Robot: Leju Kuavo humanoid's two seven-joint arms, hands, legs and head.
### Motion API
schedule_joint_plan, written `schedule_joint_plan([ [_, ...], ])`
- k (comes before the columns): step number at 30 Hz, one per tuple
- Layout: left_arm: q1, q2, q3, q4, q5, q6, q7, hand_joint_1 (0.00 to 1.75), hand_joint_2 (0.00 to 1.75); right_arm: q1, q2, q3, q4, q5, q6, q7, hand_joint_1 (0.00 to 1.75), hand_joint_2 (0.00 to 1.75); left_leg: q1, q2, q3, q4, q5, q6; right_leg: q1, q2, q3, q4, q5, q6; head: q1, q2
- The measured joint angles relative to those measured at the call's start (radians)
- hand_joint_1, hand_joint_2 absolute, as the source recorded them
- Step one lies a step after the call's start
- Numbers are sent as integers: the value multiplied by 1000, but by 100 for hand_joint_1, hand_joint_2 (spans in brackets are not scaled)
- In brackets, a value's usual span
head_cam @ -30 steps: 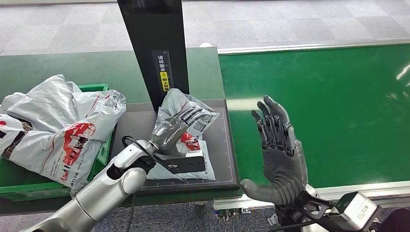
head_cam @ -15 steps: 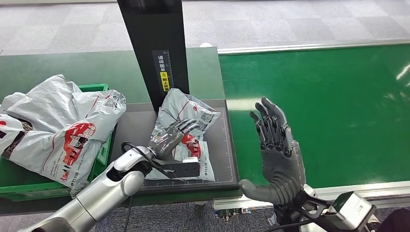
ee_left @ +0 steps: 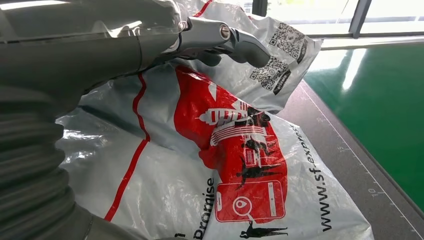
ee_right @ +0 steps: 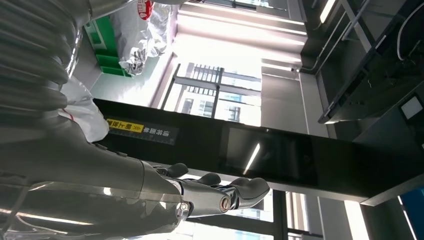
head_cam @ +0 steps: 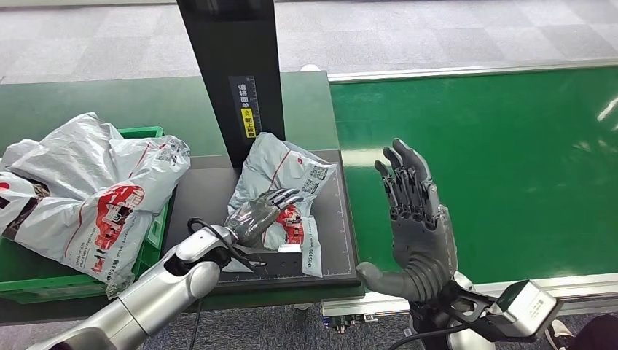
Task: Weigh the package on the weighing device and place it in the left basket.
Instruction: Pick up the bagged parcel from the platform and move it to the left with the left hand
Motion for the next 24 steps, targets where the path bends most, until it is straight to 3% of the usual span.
schedule_joint_plan([
  [6,3,0,-11,5,-9,1,5,0,175,-6,11,0,1,1,-1,9,0,175,0,0,0,0,0,0,0,0,0,0,0,0,0,0],
  [11,3,0,-22,12,-41,-28,23,16,175,-12,15,0,6,2,7,8,0,175,0,0,0,0,0,0,0,0,0,0,0,0,0,0],
  [15,0,2,-32,26,-64,-51,36,165,175,-15,14,0,16,2,9,0,0,175,0,0,1,0,0,0,0,0,2,0,0,0,0,0],
  [18,-1,4,-36,36,-74,-63,40,175,175,-17,14,0,23,2,9,-1,0,175,0,0,3,0,0,0,0,0,3,0,0,0,0,0],
  [24,-17,7,-42,57,-99,-98,33,175,175,-21,14,0,34,0,2,-6,0,175,0,0,6,0,0,0,0,0,6,0,0,0,0,0],
])
